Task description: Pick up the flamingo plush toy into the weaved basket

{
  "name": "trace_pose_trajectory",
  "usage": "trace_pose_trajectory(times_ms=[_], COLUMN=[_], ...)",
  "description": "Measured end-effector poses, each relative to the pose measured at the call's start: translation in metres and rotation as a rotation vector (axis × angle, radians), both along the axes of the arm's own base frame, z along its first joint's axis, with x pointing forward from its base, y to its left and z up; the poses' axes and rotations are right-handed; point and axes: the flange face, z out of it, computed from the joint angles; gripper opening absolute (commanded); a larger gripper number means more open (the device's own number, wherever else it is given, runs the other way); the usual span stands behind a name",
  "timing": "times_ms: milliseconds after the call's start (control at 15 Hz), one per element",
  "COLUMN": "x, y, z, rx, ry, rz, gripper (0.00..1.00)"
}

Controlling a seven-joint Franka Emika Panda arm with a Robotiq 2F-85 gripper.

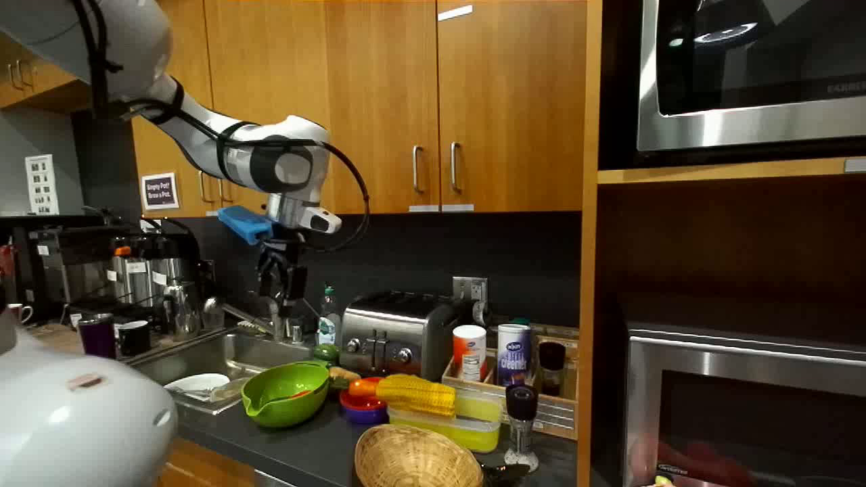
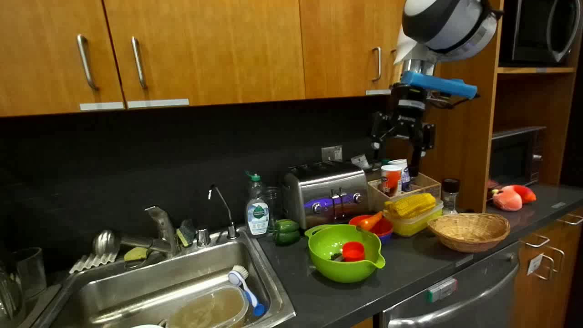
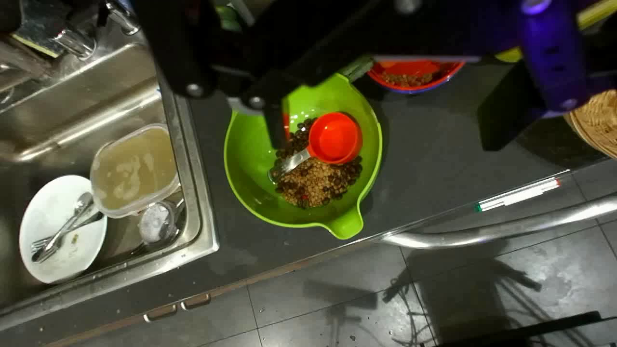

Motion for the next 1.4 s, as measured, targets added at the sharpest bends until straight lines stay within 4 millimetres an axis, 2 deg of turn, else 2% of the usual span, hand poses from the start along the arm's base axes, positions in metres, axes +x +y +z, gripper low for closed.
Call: trace_pose_trajectory(times_ms=[333, 467, 600, 667, 867, 1067, 1400], x=[0.003, 0.018, 0.032, 0.036, 0.033, 0.014, -0.022], y=[-0.003, -0.021, -0.059, -0.084, -0.161, -0.219, -0.305], z=[0.002, 0.014, 0.034, 0.044, 0.065, 0.065, 0.049], rx=[-0.001, 0.007, 0.030, 0.044, 0.111, 0.224, 0.349], ry=[-0.024, -0.109, -0.175, -0.197, -0.230, -0.163, -0.100], rz=[-0.011, -0.075, -0.170, -0.226, -0.399, -0.531, -0.761], gripper=[1.00, 1.00, 1.00, 1.00, 1.00, 1.00, 1.00])
